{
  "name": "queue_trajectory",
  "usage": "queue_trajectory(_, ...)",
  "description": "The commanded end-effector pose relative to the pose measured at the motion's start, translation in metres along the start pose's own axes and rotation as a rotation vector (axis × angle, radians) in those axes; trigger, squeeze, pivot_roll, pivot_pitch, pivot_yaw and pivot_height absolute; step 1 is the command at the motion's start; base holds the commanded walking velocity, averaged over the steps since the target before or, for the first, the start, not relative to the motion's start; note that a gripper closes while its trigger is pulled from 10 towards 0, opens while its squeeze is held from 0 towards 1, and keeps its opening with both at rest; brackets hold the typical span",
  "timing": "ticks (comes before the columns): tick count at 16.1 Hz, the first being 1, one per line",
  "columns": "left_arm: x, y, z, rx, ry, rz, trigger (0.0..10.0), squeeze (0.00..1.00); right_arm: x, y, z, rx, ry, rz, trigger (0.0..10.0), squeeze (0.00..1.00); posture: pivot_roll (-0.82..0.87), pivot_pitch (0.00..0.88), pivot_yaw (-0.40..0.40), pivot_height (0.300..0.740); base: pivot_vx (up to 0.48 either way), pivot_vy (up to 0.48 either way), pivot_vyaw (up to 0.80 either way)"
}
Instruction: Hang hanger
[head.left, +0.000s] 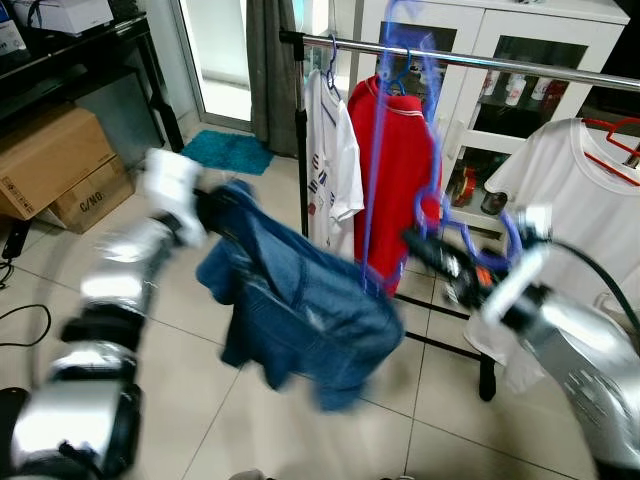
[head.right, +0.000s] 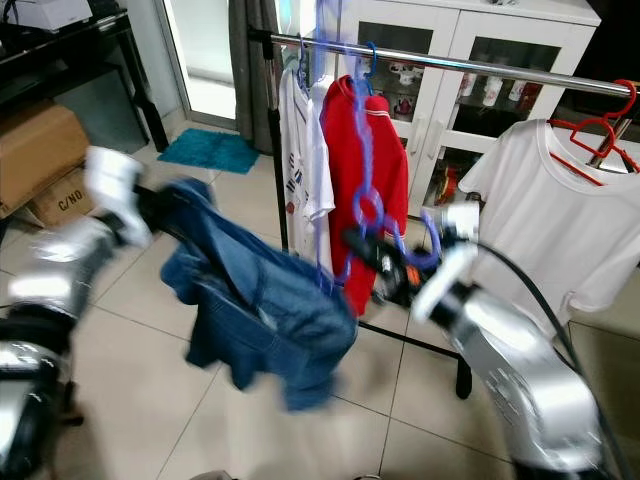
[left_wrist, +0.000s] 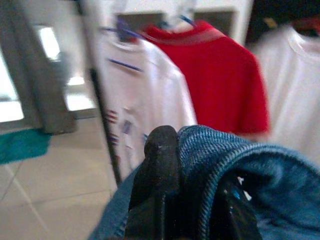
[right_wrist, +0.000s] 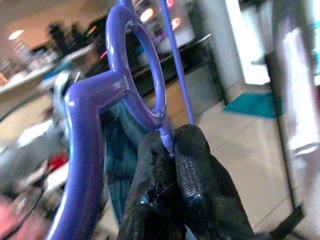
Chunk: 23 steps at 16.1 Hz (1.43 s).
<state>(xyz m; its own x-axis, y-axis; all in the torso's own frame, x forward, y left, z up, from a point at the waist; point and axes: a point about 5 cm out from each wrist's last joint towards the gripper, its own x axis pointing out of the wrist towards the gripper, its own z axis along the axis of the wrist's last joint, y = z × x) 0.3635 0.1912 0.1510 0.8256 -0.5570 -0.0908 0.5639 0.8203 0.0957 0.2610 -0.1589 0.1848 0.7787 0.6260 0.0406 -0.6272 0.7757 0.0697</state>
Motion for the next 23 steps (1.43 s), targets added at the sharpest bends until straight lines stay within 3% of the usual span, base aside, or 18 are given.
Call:
queue_trajectory(1, 0.009, -0.018, 0.004, 0.093, -0.004, -0.076, 0.0, 0.0, 0.007, -0.011, 0.001, -0.011, -0.026, -0.124, 0.0, 0.0, -0.07, 0.0, 0.06, 0.74, 0.0, 0.0, 0.0)
queue_trajectory(2, 0.012, -0.025, 0.003, 0.103, -0.004, -0.1, 0.0, 0.0, 0.01, -0.014, 0.002, 0.002, -0.04, -0.171, 0.0, 0.0, -0.07, 0.0, 0.061, 0.74, 0.0, 0.0, 0.0)
queue_trajectory(4, 0.023, -0.064, -0.007, 0.119, 0.004, -0.22, 0.0, 0.0, 0.021, -0.043, 0.001, 0.009, -0.061, -0.478, 0.0, 0.0, -0.07, 0.0, 0.06, 0.74, 0.0, 0.0, 0.0)
queue_trajectory(6, 0.02, -0.068, -0.014, 0.099, 0.016, -0.192, 0.0, 0.0, 0.017, -0.05, -0.009, -0.071, 0.018, -0.513, 0.0, 0.0, -0.07, 0.0, 0.059, 0.74, 0.0, 0.0, 0.0)
queue_trajectory(8, 0.012, -0.064, -0.014, 0.068, -0.007, -0.142, 0.0, 0.0, 0.007, -0.052, -0.028, -0.103, 0.116, -0.518, 0.0, 0.0, -0.07, 0.0, 0.051, 0.74, 0.0, 0.0, 0.0)
queue_trajectory(10, 0.008, -0.063, -0.013, 0.041, -0.031, -0.115, 0.0, 0.0, 0.002, -0.052, -0.035, -0.101, 0.136, -0.543, 0.0, 0.0, -0.07, 0.0, 0.049, 0.74, 0.0, 0.0, 0.0)
queue_trajectory(11, 0.002, -0.061, -0.014, -0.044, -0.074, -0.021, 6.4, 0.0, -0.004, -0.051, -0.04, -0.099, 0.143, -0.594, 10.0, 0.0, -0.08, 0.0, 0.051, 0.74, 0.0, 0.0, 0.0)
queue_trajectory(12, -0.003, -0.06, -0.019, -0.1, -0.069, 0.053, 10.0, 0.0, -0.01, -0.046, -0.05, -0.128, 0.193, -0.59, 10.0, 0.0, -0.08, 0.0, 0.049, 0.74, 0.0, 0.0, 0.0)
queue_trajectory(14, -0.005, -0.063, -0.027, -0.122, -0.024, 0.103, 10.0, 0.0, -0.018, -0.041, -0.067, -0.11, 0.274, -0.602, 10.0, 0.0, -0.08, 0.0, 0.042, 0.74, 0.0, 0.0, 0.0)
queue_trajectory(15, -0.005, -0.065, -0.024, -0.065, -0.039, 0.107, 10.0, 0.0, -0.019, -0.034, -0.073, -0.09, 0.276, -0.574, 10.0, 0.0, -0.08, 0.0, 0.039, 0.74, 0.0, 0.0, -0.41)
queue_trajectory(18, -0.003, -0.059, -0.01, -0.036, -0.091, 0.131, 10.0, 0.0, -0.017, -0.032, -0.07, -0.092, 0.262, -0.548, 10.0, 0.0, -0.09, 0.0, 0.039, 0.74, 0.0, 0.0, -0.8)
queue_trajectory(21, -0.003, -0.059, -0.006, 0.131, -0.014, 0.012, 10.0, 0.0, -0.014, -0.031, -0.064, -0.192, 0.274, -0.471, 10.0, 0.0, -0.08, 0.0, 0.036, 0.74, 0.0, 0.0, -0.75)
queue_trajectory(23, 0.002, -0.057, 0.004, 0.165, -0.027, -0.016, 10.0, 0.0, -0.009, -0.016, -0.061, -0.281, 0.282, -0.308, 10.0, 0.0, -0.08, 0.0, 0.035, 0.74, 0.0, 0.0, 0.0)
